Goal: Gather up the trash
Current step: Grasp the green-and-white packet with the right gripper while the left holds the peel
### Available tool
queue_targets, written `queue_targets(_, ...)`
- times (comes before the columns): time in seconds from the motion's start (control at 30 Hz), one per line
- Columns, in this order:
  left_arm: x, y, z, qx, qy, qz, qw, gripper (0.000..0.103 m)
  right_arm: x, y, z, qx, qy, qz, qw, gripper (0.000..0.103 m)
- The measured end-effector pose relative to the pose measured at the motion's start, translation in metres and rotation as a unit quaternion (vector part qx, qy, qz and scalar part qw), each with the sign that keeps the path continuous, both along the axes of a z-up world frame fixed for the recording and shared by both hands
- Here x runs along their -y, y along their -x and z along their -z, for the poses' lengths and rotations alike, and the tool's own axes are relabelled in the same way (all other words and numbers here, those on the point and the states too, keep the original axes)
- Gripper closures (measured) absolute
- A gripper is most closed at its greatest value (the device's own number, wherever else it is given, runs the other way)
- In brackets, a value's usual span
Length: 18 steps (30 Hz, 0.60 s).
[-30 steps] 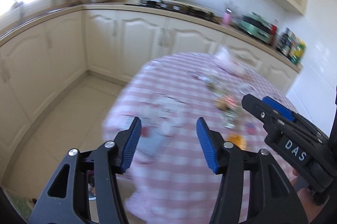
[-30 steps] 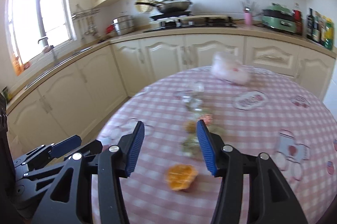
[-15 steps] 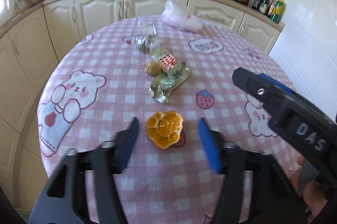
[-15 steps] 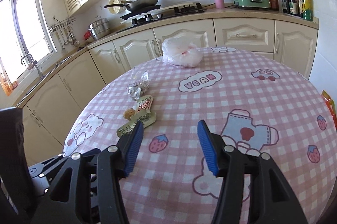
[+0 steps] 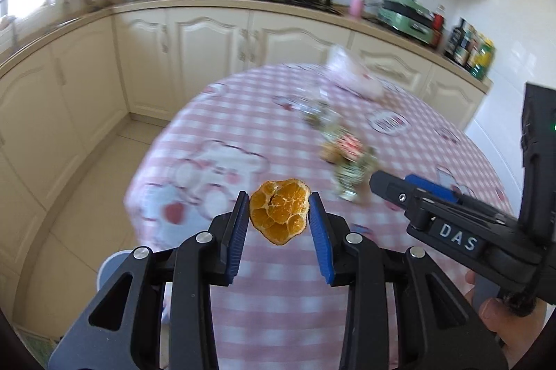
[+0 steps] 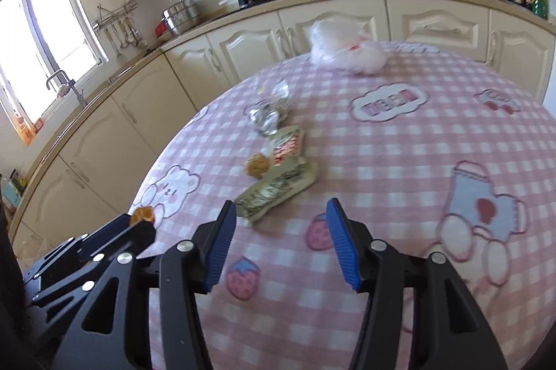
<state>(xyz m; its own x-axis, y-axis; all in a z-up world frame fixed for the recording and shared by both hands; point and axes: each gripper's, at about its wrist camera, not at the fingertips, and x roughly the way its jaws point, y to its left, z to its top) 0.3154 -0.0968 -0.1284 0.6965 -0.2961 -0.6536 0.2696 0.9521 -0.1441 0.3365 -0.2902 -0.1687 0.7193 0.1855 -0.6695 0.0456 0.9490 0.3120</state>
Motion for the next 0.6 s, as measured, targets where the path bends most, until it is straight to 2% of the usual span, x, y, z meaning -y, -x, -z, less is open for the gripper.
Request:
queue_targets(0.17,-0.026,-0.010,0.002,-0.001,0.013,-0.022,0.9997,0.070,-0.013,-0.030,0.008,-0.021,0.003,0.017,1.000,0.049)
queue_targets(0.2,-0.029,-0.011,0.003,-0.002,0.014,-0.022,0.9997,0.070,-0.018,-0.037,0.012,-0.036,0.013,0.018,0.999,0.049)
queue_targets(0.33,-0.039,-0.017,0.005,-0.006,0.020,-0.024,0.9995,0.070,-0.032,-0.044,0.013,-0.049,0.070,0.011,0.996,0.051)
queue_targets(0.37,-0.041,-0.018,0.005,-0.006,0.024,-0.024,0.9994,0.070,-0.034,-0.044,0.014,-0.050,0.081,0.010,0.995,0.055)
queue_targets(0.43,-0.043,-0.018,0.005,-0.005,0.028,-0.022,0.9993,0.070,-0.032,-0.042,0.014,-0.050,0.093,0.012,0.994,0.076)
queue_targets(0.5,-0.046,-0.016,0.005,-0.004,0.033,-0.021,0.9992,0.070,-0.027,-0.037,0.014,-0.048,0.091,0.011,0.995,0.082)
queue_targets(0.6,-0.047,-0.014,0.005,-0.002,0.038,-0.018,0.9991,0.070,-0.019,-0.024,0.012,-0.041,0.097,0.019,0.994,0.083)
